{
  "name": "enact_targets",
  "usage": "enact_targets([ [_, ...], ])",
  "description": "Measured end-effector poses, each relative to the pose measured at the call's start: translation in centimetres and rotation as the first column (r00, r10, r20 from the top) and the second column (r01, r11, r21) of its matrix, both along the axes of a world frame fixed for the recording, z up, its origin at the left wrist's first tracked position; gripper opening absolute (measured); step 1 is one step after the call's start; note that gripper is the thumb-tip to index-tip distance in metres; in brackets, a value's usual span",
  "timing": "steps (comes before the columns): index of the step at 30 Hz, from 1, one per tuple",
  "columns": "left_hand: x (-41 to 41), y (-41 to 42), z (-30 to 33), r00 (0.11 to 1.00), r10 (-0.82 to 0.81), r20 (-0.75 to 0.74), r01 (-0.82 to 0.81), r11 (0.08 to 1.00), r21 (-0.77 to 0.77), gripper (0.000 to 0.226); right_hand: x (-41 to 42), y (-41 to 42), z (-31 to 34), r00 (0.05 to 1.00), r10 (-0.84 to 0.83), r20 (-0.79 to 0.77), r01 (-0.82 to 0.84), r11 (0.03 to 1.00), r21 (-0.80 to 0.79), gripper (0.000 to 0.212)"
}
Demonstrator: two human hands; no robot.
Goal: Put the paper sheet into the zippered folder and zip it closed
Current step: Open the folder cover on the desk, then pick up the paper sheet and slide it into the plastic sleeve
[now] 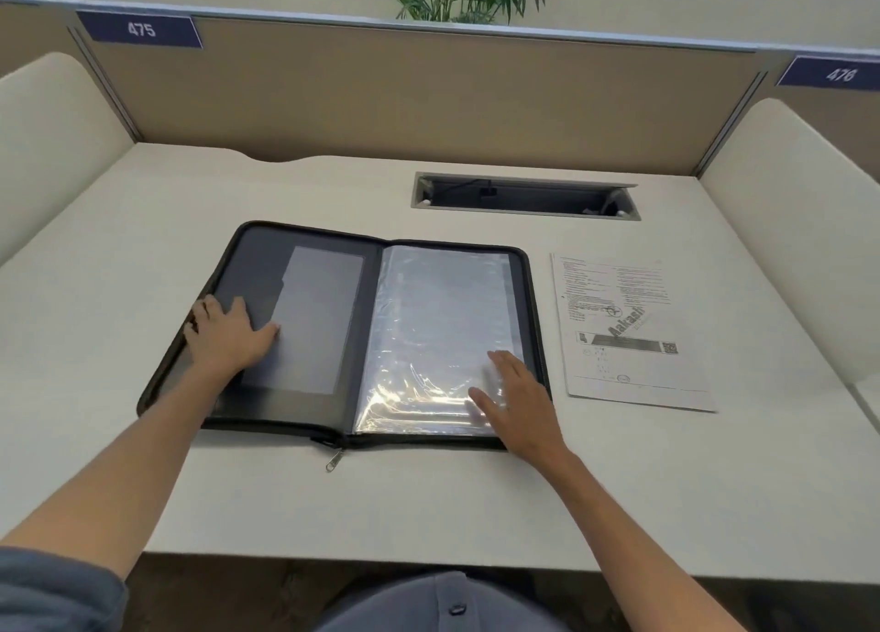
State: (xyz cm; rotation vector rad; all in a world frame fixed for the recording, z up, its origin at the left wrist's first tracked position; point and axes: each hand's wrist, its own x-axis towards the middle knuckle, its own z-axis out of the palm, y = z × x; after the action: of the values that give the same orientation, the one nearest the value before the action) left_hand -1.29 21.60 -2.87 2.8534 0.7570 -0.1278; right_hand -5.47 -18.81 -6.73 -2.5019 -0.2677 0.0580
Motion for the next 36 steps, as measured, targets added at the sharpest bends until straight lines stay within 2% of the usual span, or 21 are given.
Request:
enact_targets([
  [4, 0.0, -4.9, -0.1, 0.993, -0.095, 0.077, 0.093, 0.995, 0.021, 0.063, 0.8, -1.5, 0.5, 1.000, -0.027, 0.010, 0.027, 0.999, 0.033, 0.052],
  [9, 0.0, -10.3, -0.6, 0.942, -0.245, 0.229, 0.245, 0.969, 0.029, 0.058, 1.7, -3.5, 1.6, 0.994, -0.098, 0.038, 0.096, 0.994, 0.055, 0.042],
  [14, 0.2, -15.1, -0.7, 0.870, -0.330, 0.366, 0.356, 0.934, -0.005, 0.049, 2.9, -6.9, 2.6, 0.963, -0.261, 0.068, 0.256, 0.963, 0.082, 0.038],
  [18, 0.9, -19.1, -0.5, 0.823, -0.380, 0.423, 0.434, 0.900, -0.037, 0.046, 3.6, -10.3, 2.5, 0.928, -0.366, 0.063, 0.365, 0.931, 0.035, 0.037],
  [22, 1.8, -23.6, -0.5, 0.794, -0.418, 0.442, 0.499, 0.863, -0.080, 0.045, 4.4, -14.3, 2.4, 0.889, -0.456, 0.047, 0.457, 0.889, -0.012, 0.042],
  [29, 1.7, -32.2, -1.8, 0.691, -0.631, 0.353, 0.692, 0.718, -0.070, 0.054, 5.1, -20.0, 1.9, 0.790, -0.610, 0.060, 0.607, 0.767, -0.207, 0.073],
  [33, 1.7, -35.9, -2.6, 0.647, -0.695, 0.312, 0.738, 0.674, -0.030, 0.064, 5.6, -21.7, 2.0, 0.761, -0.649, 0.000, 0.617, 0.723, -0.311, 0.086],
  [36, 1.7, -37.7, -3.5, 0.639, -0.720, 0.270, 0.754, 0.656, -0.031, 0.070, 5.9, -22.1, 1.8, 0.764, -0.642, -0.060, 0.584, 0.729, -0.358, 0.086],
])
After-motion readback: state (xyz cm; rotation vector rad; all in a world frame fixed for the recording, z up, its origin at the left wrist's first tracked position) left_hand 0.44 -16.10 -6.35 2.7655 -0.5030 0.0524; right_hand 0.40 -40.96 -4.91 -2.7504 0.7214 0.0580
